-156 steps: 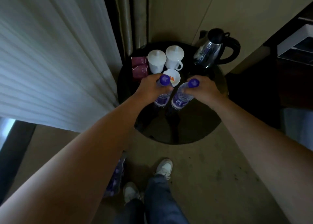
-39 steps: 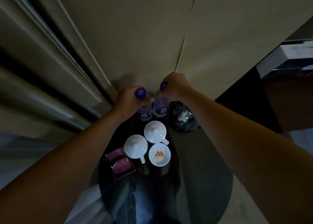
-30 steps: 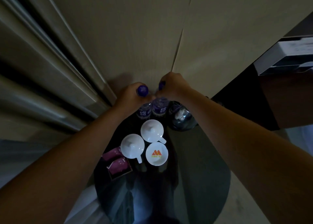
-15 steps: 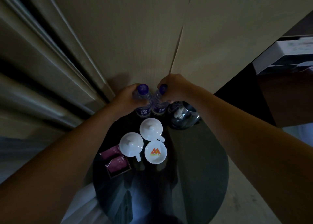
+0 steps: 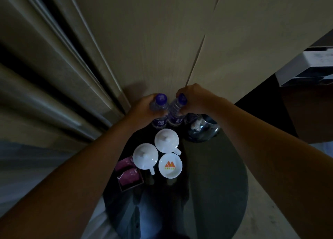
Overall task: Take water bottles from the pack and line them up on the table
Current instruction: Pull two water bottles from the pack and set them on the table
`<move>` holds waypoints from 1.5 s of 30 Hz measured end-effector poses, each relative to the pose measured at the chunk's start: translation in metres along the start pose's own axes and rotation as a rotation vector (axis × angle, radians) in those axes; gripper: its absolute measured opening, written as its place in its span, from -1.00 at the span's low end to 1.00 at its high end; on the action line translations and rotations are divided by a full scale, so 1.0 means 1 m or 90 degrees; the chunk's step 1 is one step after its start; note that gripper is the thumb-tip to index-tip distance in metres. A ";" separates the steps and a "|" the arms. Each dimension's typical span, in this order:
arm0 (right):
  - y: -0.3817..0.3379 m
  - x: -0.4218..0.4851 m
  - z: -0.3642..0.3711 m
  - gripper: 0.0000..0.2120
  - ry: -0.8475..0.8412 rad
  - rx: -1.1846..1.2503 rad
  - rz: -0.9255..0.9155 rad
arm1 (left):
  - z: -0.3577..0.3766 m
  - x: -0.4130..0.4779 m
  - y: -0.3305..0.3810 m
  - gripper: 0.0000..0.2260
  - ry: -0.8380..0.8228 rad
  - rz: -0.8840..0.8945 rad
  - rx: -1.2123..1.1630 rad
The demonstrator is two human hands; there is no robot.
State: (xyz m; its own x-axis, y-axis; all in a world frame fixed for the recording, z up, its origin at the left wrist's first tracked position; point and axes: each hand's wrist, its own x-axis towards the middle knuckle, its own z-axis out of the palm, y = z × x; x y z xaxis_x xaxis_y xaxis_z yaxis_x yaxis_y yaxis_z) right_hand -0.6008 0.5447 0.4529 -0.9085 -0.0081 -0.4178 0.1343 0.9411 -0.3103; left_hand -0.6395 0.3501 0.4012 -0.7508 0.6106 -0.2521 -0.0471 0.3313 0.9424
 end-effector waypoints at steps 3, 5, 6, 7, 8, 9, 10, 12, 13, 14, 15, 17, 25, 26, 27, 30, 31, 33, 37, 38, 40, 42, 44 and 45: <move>0.001 0.001 -0.002 -0.41 -0.010 -0.025 -0.007 | 0.001 -0.001 -0.002 -0.62 0.002 -0.011 -0.001; 0.001 0.001 -0.001 -0.39 -0.011 -0.025 -0.002 | 0.001 -0.002 -0.001 -0.63 0.004 -0.014 -0.010; 0.001 0.002 0.000 -0.39 -0.010 -0.025 0.001 | 0.002 -0.002 -0.001 -0.63 0.001 -0.013 -0.016; 0.001 0.002 0.000 -0.38 -0.010 -0.025 0.003 | 0.002 -0.002 -0.001 -0.63 -0.001 -0.013 -0.019; 0.001 0.003 0.001 -0.38 -0.010 -0.023 0.006 | 0.002 -0.002 0.000 -0.64 -0.004 -0.014 -0.019; 0.001 0.003 0.002 -0.37 -0.010 -0.019 0.009 | 0.002 -0.002 0.000 -0.63 -0.007 -0.016 -0.018; 0.001 0.003 0.002 -0.37 -0.009 -0.015 0.011 | 0.001 -0.001 -0.001 -0.62 -0.010 -0.019 -0.018; 0.003 0.004 0.005 -0.36 -0.006 -0.006 0.017 | 0.001 0.000 -0.003 -0.60 -0.016 -0.017 -0.021; 0.003 0.003 0.005 -0.35 -0.004 0.000 0.022 | 0.002 0.000 -0.004 -0.60 -0.019 -0.014 -0.018; 0.003 0.003 0.006 -0.32 -0.003 0.006 0.028 | 0.002 0.000 -0.005 -0.60 -0.022 -0.012 -0.014; 0.003 0.002 0.006 -0.28 0.000 0.012 0.035 | 0.003 0.000 -0.006 -0.59 -0.027 -0.011 -0.012; 0.004 -0.001 0.006 -0.22 0.008 0.028 0.045 | 0.005 -0.003 -0.004 -0.53 -0.028 -0.009 0.009; -0.018 -0.037 -0.010 -0.39 0.164 -0.034 0.058 | 0.007 -0.027 0.007 -0.27 0.122 -0.038 0.213; -0.023 -0.046 -0.014 -0.40 0.180 -0.035 0.052 | 0.006 -0.034 0.014 -0.28 0.135 -0.029 0.254; -0.028 -0.054 -0.018 -0.41 0.194 -0.035 0.048 | 0.005 -0.042 0.022 -0.30 0.151 -0.014 0.298; -0.048 -0.085 -0.029 -0.39 0.208 -0.042 0.034 | 0.004 -0.074 0.050 -0.35 0.197 0.055 0.437; -0.056 -0.098 -0.032 -0.38 0.209 -0.047 0.023 | 0.005 -0.087 0.060 -0.36 0.212 0.078 0.477; -0.073 -0.125 -0.033 -0.38 0.210 -0.040 -0.001 | 0.010 -0.117 0.078 -0.39 0.240 0.105 0.536; -0.105 -0.190 -0.024 -0.50 0.233 0.015 -0.055 | 0.031 -0.185 0.106 -0.44 0.287 0.107 0.566; -0.114 -0.213 -0.018 -0.53 0.238 0.012 -0.074 | 0.040 -0.211 0.111 -0.46 0.308 0.112 0.566; -0.124 -0.238 -0.006 -0.54 0.259 -0.008 -0.095 | 0.053 -0.246 0.115 -0.51 0.327 0.126 0.551; -0.135 -0.268 0.012 -0.54 0.295 -0.014 -0.124 | 0.070 -0.290 0.116 -0.50 0.351 0.120 0.545; -0.148 -0.298 0.037 -0.53 0.341 0.003 -0.154 | 0.087 -0.335 0.110 -0.43 0.371 0.089 0.536; -0.156 -0.311 0.051 -0.52 0.363 0.016 -0.173 | 0.094 -0.357 0.104 -0.41 0.375 0.056 0.537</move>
State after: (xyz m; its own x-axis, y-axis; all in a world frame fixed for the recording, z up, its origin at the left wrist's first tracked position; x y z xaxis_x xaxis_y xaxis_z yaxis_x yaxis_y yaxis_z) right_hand -0.3191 0.3830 0.5878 -0.9787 -0.0576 0.1969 -0.1275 0.9227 -0.3638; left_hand -0.3147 0.2341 0.5684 -0.9434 0.2835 0.1722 0.3310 0.8381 0.4336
